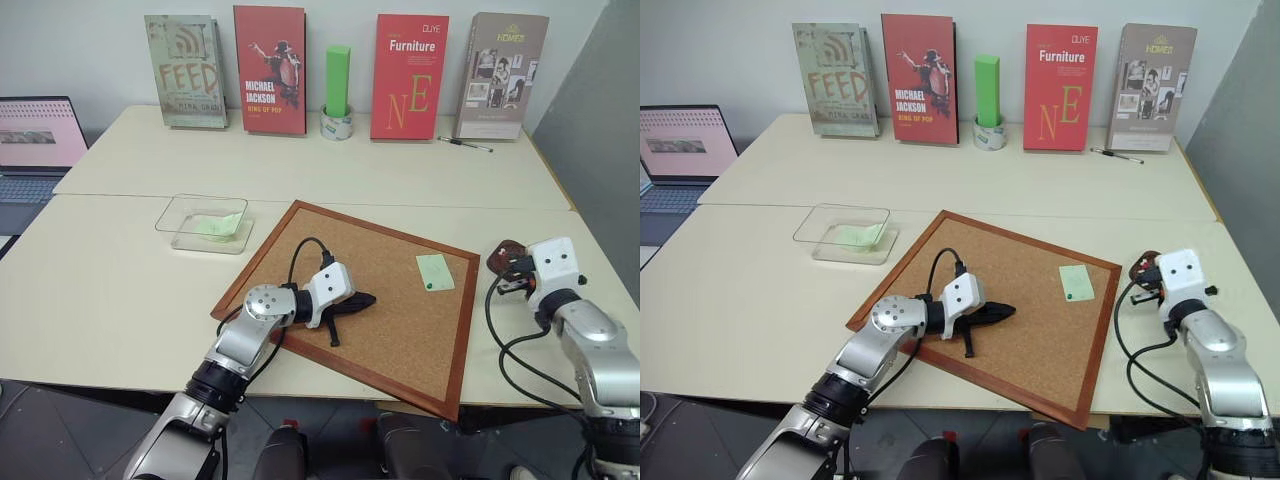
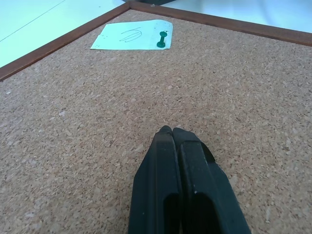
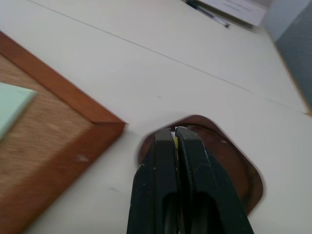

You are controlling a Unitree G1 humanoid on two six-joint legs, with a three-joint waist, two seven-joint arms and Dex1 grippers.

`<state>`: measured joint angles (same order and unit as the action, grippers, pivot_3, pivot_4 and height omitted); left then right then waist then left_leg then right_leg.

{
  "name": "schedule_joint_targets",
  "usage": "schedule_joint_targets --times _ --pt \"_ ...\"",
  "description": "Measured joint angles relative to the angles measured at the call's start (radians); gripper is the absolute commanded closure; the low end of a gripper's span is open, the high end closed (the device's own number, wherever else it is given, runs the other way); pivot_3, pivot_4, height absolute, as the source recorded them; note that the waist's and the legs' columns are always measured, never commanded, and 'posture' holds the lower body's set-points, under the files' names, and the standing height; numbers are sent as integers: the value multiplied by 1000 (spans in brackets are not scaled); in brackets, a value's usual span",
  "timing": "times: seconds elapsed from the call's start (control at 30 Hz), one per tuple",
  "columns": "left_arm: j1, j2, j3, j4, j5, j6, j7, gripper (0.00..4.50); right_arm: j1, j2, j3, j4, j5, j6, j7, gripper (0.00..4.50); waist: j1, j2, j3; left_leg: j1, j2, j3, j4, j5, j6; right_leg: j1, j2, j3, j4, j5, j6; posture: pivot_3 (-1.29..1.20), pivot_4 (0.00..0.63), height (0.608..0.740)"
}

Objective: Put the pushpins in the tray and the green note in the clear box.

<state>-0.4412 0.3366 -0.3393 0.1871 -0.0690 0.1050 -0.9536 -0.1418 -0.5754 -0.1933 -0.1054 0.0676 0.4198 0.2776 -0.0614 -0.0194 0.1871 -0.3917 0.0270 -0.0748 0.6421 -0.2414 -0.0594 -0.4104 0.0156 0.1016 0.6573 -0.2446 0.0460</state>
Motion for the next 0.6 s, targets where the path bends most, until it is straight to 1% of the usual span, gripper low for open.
schedule_joint_targets --times 0.17,0.23,0.27,0.4,0.47,0.53,0.6 --pt "2 2 -1 -5 0 1 1 4500 -68 -30 26 142 -46 -34 9 4457 -2 0 0 0 0 0 0 0 0 0 0 1 0 0 0 0 150 740" --pt "4 2 -1 -10 0 3 1 4500 -81 -37 29 175 -50 -39 17 4035 -2 0 0 0 0 0 0 0 0 0 0 0 0 0 0 0 150 740" --pt "5 3 -1 -12 0 4 1 4500 -88 -37 31 188 -51 -39 24 3953 -2 0 0 0 0 0 0 0 0 0 0 0 0 0 1 0 150 740" --pt "5 3 -1 -15 0 11 2 4500 -107 -37 35 220 -45 -32 49 3197 -2 0 0 0 0 0 0 0 0 0 0 0 0 1 1 0 150 740" --pt "5 3 0 -16 0 15 2 4500 -115 -33 35 222 -43 -27 50 2803 -3 0 0 0 0 0 0 0 0 0 0 0 0 1 1 0 150 740" --pt "5 3 0 -16 0 16 3 4500 -124 -32 35 222 -40 -20 50 2245 -3 0 0 0 0 0 0 0 0 0 0 0 0 1 1 0 150 740" --pt "5 3 -1 -17 0 16 2 4500 -130 -31 34 222 -35 -15 51 1916 -3 0 0 0 0 0 0 0 0 0 0 0 0 1 1 0 150 740"
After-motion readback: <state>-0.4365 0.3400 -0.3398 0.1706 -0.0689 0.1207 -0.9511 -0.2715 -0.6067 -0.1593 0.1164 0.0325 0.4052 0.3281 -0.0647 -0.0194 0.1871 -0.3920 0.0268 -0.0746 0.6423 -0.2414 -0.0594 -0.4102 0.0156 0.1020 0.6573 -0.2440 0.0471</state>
